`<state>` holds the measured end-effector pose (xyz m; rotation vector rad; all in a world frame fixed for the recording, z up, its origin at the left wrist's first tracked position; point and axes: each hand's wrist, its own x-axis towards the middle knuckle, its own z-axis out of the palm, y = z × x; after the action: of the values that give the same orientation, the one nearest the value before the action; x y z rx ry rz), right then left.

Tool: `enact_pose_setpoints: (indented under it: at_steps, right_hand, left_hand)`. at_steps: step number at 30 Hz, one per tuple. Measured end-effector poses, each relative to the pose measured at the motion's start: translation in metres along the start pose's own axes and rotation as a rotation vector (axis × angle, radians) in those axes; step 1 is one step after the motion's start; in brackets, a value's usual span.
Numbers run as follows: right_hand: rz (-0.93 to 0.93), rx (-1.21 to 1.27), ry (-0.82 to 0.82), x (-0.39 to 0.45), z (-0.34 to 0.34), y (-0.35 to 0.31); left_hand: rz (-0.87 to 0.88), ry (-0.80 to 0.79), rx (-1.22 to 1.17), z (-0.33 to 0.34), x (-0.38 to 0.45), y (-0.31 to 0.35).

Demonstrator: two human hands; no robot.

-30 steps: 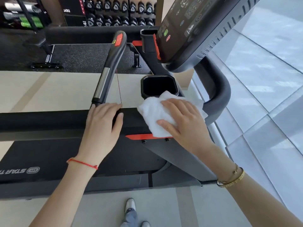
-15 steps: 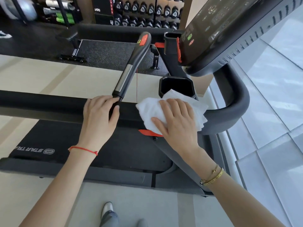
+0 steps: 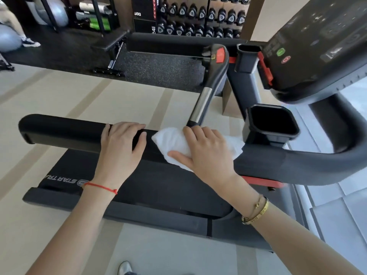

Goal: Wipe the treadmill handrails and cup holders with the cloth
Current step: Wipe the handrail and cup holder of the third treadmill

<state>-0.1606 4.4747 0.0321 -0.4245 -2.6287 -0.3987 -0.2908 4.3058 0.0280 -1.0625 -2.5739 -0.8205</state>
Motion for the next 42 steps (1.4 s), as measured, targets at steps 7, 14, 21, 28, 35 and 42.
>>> enact_pose_setpoints:
  at_steps: [7,14,21,28,35,42]
  right_hand:
    - [-0.025,-0.006,0.023,0.046,0.017,-0.086]
    - [-0.027,-0.018,0.052,0.09,0.027,-0.163]
    - [-0.024,-0.027,0.049,0.129,0.033,-0.231]
    - [-0.017,0.02,0.019,0.156,0.037,-0.278]
    - [-0.047,0.085,-0.014,0.169,0.039,-0.294]
    - [-0.17,0.249,-0.142,0.199,0.038,-0.321]
  left_hand:
    - [-0.004,-0.005,0.026,-0.028,0.014,-0.087]
    - [0.004,0.0,-0.001,-0.057,0.024,-0.161]
    - [-0.021,0.037,-0.026,-0.08,0.031,-0.225]
    - [-0.092,0.055,-0.065,-0.096,0.035,-0.268]
    - [-0.216,0.025,-0.056,-0.112,0.026,-0.292]
    - [-0.345,0.097,-0.021,-0.131,0.002,-0.306]
